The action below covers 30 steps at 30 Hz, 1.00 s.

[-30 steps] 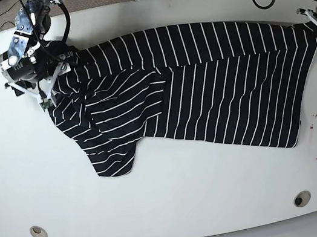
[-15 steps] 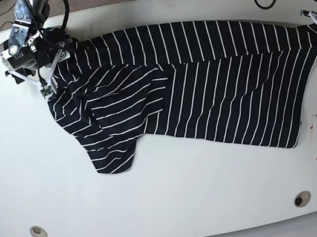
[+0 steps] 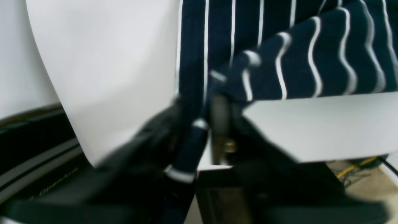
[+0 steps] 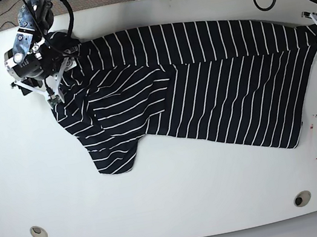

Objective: Layout the t-shirt on the table in an organized manner, then fold the t-shirt properly

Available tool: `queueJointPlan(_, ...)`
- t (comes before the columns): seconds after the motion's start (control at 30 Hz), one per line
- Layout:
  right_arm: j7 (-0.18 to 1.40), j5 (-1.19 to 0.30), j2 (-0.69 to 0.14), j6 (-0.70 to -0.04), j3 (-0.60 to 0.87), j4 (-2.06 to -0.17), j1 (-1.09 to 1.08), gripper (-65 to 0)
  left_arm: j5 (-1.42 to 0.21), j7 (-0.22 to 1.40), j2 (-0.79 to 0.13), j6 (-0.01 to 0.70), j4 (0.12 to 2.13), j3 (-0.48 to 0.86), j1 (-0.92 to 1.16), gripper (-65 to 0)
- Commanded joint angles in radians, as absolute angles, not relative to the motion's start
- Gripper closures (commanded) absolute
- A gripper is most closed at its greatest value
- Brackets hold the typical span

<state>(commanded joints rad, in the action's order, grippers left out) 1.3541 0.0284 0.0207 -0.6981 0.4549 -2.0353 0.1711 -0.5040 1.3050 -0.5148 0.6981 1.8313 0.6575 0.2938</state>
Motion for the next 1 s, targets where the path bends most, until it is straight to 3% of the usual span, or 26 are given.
queueJointPlan(0.1, 1.354, 0.028, 0.021, -0.698, 0.455, -2.035, 0.171, -47.4, -0.506, 1.33, -0.515, 0.698, 1.831, 0.657, 0.292, -37.8)
queueJointPlan(0.17, 1.354, 0.028, 0.021, -0.698, 0.453, -2.035, 0.171, -47.4, -0.507, 1.337, -0.515, 0.698, 1.831, 0.657, 0.289, -39.3)
queueJointPlan(0.3, 1.354, 0.03, 0.021, -0.698, 0.452, -2.035, 0.166, -47.4, -0.519, 1.342, -0.515, 0.698, 1.833, 0.677, 0.288, -39.3)
queueJointPlan(0.67, 1.305, 0.033, -0.05, -0.698, 0.455, -2.032, 0.117, -47.4, -0.753, 1.396, -0.512, 0.698, 1.831, 0.828, 0.162, -39.2)
queueJointPlan(1.0, 1.287, 0.027, -0.065, -0.698, 0.453, -2.006, -0.025, -47.4, -0.599, 1.396, -0.41, 0.673, 1.825, 0.707, -0.125, -39.2)
